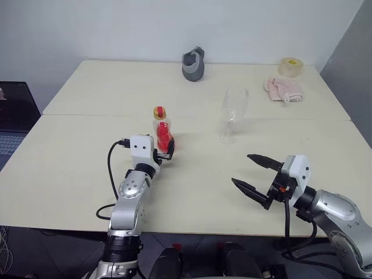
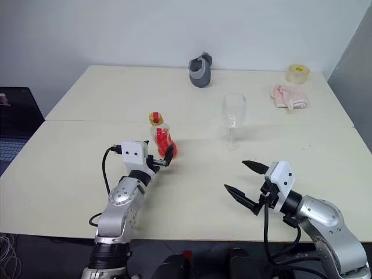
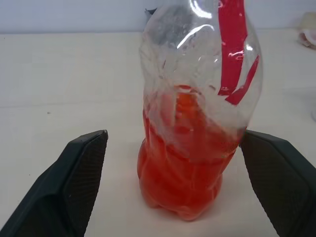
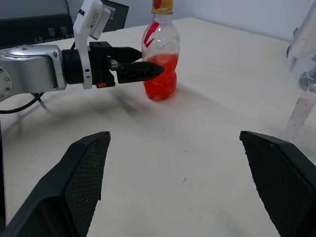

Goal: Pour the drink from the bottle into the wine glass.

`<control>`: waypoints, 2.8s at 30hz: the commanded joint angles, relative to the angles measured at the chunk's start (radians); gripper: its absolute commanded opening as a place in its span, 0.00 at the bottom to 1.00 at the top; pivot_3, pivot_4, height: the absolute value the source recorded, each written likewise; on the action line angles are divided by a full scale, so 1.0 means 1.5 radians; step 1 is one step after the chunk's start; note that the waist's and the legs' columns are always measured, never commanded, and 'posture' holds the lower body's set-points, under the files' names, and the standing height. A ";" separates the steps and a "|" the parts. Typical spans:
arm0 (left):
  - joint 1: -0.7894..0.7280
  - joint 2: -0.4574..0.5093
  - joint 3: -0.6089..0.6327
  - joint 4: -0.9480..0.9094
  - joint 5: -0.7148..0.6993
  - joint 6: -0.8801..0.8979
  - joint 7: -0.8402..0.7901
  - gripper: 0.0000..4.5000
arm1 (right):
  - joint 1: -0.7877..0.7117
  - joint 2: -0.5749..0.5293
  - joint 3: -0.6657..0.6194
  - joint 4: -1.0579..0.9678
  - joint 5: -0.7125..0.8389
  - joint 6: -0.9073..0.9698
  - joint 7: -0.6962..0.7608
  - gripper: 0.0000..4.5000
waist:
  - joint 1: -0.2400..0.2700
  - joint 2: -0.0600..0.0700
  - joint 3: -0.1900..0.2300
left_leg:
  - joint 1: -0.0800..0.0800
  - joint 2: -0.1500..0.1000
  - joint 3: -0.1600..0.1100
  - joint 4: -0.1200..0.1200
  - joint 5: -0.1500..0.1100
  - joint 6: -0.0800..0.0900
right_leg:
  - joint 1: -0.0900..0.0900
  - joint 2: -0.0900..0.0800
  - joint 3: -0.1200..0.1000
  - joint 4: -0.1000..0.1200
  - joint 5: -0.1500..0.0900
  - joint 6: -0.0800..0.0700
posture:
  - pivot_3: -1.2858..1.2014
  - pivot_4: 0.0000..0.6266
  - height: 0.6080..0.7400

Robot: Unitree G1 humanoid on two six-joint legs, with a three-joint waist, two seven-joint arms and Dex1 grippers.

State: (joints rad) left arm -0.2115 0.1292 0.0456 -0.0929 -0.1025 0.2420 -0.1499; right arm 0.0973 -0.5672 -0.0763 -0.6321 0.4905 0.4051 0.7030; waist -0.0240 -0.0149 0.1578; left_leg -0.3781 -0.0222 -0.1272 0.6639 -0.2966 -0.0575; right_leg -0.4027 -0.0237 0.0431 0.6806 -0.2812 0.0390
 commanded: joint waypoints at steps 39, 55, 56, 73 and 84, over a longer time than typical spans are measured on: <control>-0.154 -0.011 0.017 0.248 -0.010 -0.257 -0.041 0.33 | -0.050 0.006 0.003 -0.026 0.021 0.033 -0.048 1.00 | -0.001 0.000 0.000 | 0.000 0.000 0.000 0.000 0.000 0.000 | 0.000 0.000 0.000 0.000 0.000 0.000 | 0.52 0.24 1.00; -0.228 0.108 -0.053 0.178 -0.061 -0.148 -0.316 0.31 | -0.420 0.091 0.067 0.065 0.065 0.246 -0.185 1.00 | -0.005 0.000 0.000 | -0.001 0.000 -0.001 0.000 0.000 -0.001 | -0.001 0.000 -0.001 0.000 0.000 0.000 | 0.52 0.24 1.00; -0.232 0.110 -0.056 0.178 -0.064 -0.149 -0.330 0.31 | -0.432 0.101 0.070 0.071 0.063 0.253 -0.191 1.00 | -0.005 0.000 0.000 | -0.001 0.000 -0.002 0.000 0.000 -0.001 | -0.001 0.000 -0.001 0.000 0.000 0.000 | 0.52 0.24 1.00; -0.261 0.084 -0.079 0.141 -0.139 -0.072 -0.443 0.31 | -0.535 0.202 0.088 0.133 0.067 0.302 -0.215 1.00 | -0.008 0.000 0.000 | -0.002 0.000 -0.004 0.000 0.000 0.000 | -0.002 0.000 -0.001 0.001 0.000 0.000 | 0.52 0.24 1.00; -0.278 0.065 -0.081 0.164 -0.125 -0.087 -0.443 0.31 | -0.560 0.219 0.084 0.174 0.063 0.301 -0.214 0.87 | -0.008 0.000 0.000 | -0.002 0.000 -0.004 0.000 0.000 0.000 | -0.003 0.000 -0.001 0.001 0.000 0.000 | 0.52 0.24 1.00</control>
State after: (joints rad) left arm -0.6025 0.2314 -0.0768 0.1710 -0.2866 0.1403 -0.8163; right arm -0.7203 -0.2493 0.0625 -0.3503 0.5720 0.8615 0.3853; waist -0.0356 -0.0146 0.1579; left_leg -0.3805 -0.0224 -0.1330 0.6644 -0.2959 -0.0582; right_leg -0.4065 -0.0239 0.0423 0.6817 -0.2809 0.0386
